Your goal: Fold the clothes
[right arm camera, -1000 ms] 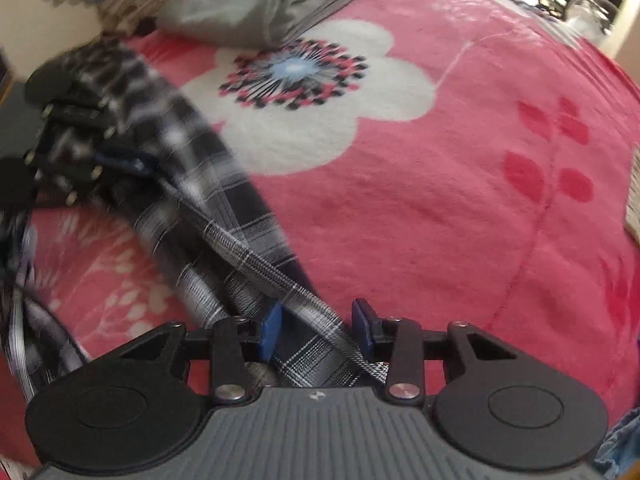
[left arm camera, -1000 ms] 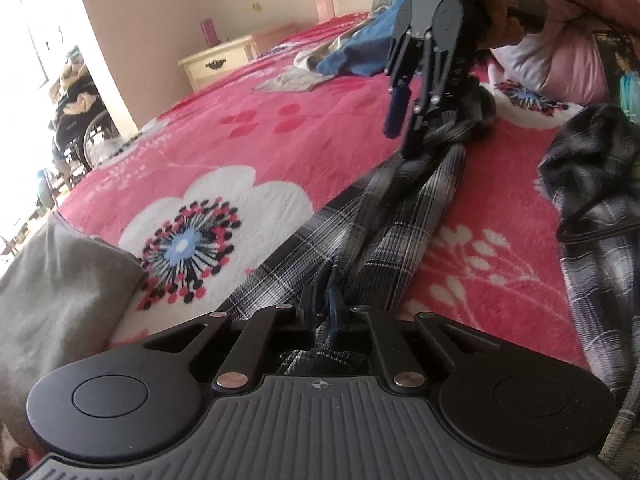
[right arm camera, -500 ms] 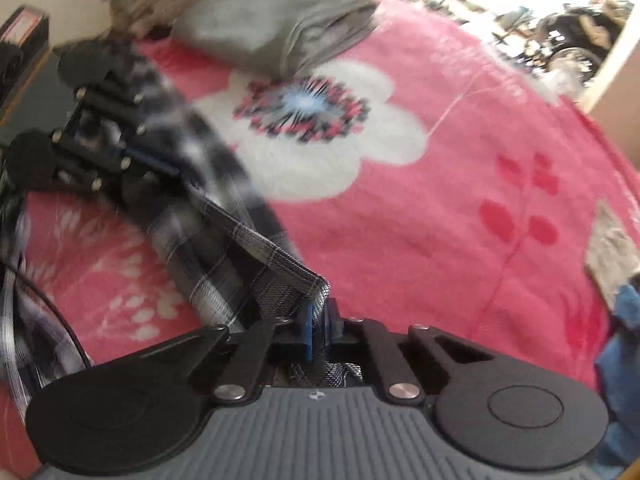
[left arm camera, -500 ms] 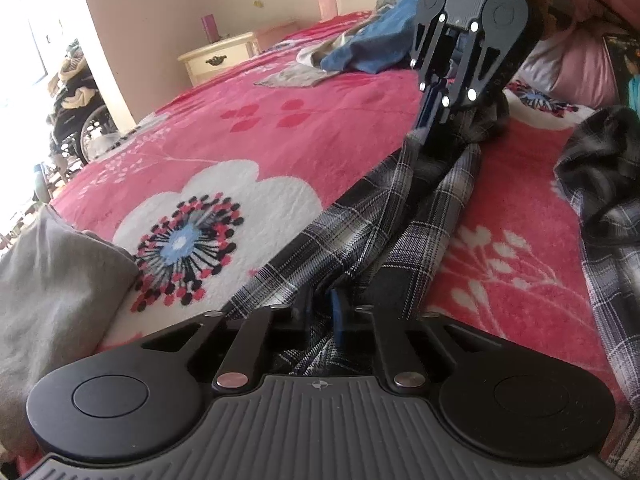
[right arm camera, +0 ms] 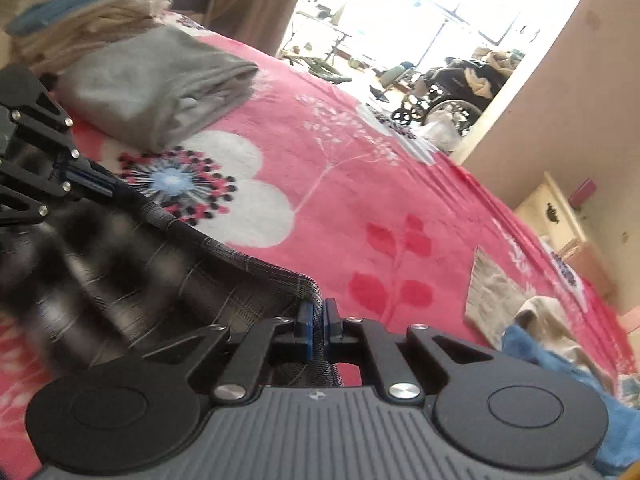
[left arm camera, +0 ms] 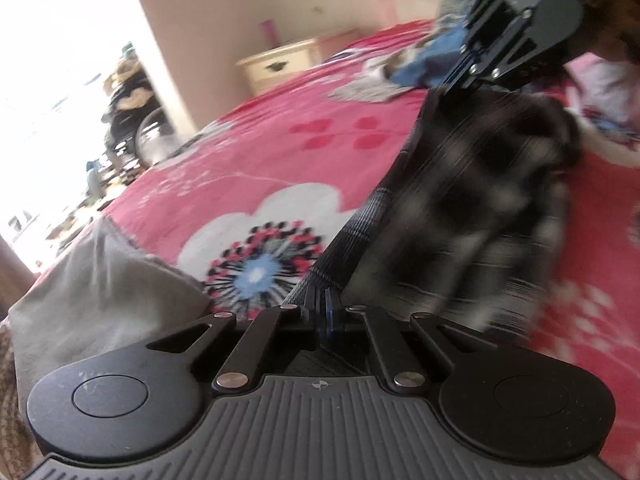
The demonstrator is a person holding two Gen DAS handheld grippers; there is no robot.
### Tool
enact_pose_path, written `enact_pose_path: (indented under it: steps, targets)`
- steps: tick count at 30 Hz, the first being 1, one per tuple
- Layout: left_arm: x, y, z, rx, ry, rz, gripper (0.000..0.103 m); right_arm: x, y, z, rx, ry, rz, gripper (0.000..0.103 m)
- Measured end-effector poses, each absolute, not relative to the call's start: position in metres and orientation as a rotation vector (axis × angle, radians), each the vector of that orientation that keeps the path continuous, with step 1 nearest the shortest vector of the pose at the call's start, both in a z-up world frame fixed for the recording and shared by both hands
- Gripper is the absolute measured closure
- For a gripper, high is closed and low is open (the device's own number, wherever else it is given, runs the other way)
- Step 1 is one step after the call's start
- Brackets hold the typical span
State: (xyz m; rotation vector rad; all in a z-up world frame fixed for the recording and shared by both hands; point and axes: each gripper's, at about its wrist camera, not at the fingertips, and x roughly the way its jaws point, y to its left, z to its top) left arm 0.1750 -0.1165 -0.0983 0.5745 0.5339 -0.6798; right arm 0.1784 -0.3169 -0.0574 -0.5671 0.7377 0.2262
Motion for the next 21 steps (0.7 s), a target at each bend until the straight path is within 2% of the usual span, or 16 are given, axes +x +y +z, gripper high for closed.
enact_pose_path:
  steps: [9, 17, 19, 21]
  targets:
    - [0.223, -0.129, -0.119, 0.586, 0.538, -0.534, 0.101, 0.232, -0.31, -0.094, -0.597, 0.71, 0.154, 0.098]
    - [0.221, -0.116, -0.114, 0.548, 0.528, -0.489, 0.1, 0.264, -0.308, -0.131, -0.588, 0.753, 0.131, 0.098]
    - [0.216, -0.118, -0.116, 0.564, 0.527, -0.51, 0.1, 0.269, -0.315, -0.131, -0.533, 0.75, 0.123, 0.089]
    - [0.21, -0.121, -0.117, 0.58, 0.526, -0.53, 0.099, 0.274, -0.335, -0.12, -0.377, 0.73, 0.095, 0.066]
